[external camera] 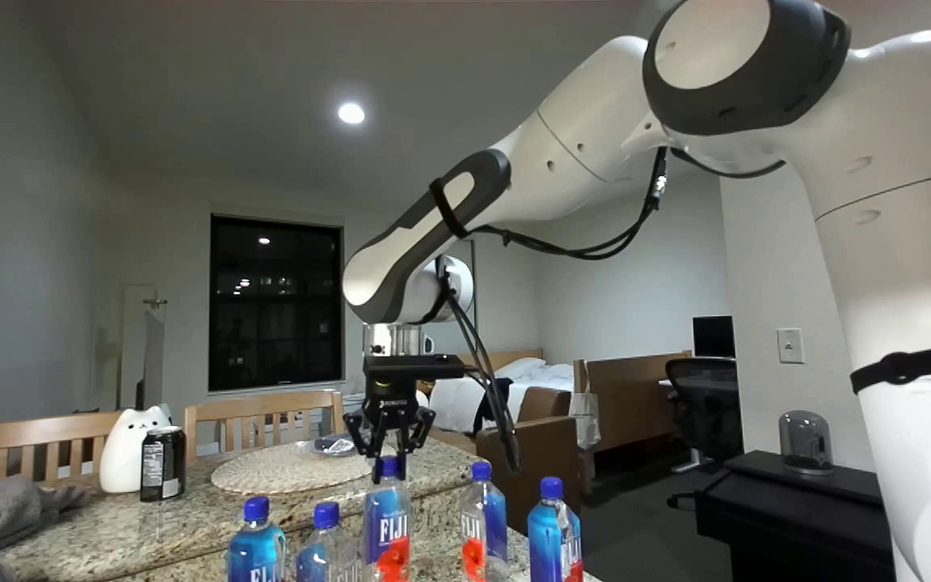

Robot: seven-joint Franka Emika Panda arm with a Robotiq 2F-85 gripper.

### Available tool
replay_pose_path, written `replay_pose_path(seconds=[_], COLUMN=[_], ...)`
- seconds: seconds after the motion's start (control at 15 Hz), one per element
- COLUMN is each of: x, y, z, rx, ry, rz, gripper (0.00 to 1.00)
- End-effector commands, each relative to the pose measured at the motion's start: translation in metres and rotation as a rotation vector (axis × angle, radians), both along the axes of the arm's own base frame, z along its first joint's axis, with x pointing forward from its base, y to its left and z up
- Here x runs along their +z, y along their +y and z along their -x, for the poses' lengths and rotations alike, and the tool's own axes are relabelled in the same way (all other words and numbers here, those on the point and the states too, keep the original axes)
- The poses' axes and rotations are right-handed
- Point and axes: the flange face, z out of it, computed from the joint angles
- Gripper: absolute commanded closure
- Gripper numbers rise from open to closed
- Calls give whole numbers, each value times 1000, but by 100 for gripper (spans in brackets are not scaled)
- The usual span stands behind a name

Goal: Line up the empty water bottles

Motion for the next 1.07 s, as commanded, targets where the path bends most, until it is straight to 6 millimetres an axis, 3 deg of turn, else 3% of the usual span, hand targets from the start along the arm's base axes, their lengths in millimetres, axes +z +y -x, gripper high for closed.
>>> replay_pose_path(seconds=[0.0,0.27,0.47,0.73,1.0], x=[9,9,6,4,-9], y=[-1,-10,-31,-64,-84], z=[47,85,103,117,123], rx=[51,63,78,117,186], ry=[-4,-42,-44,-34,-7], rz=[39,89,68,41,-3], gripper=[84,84,84,84,84])
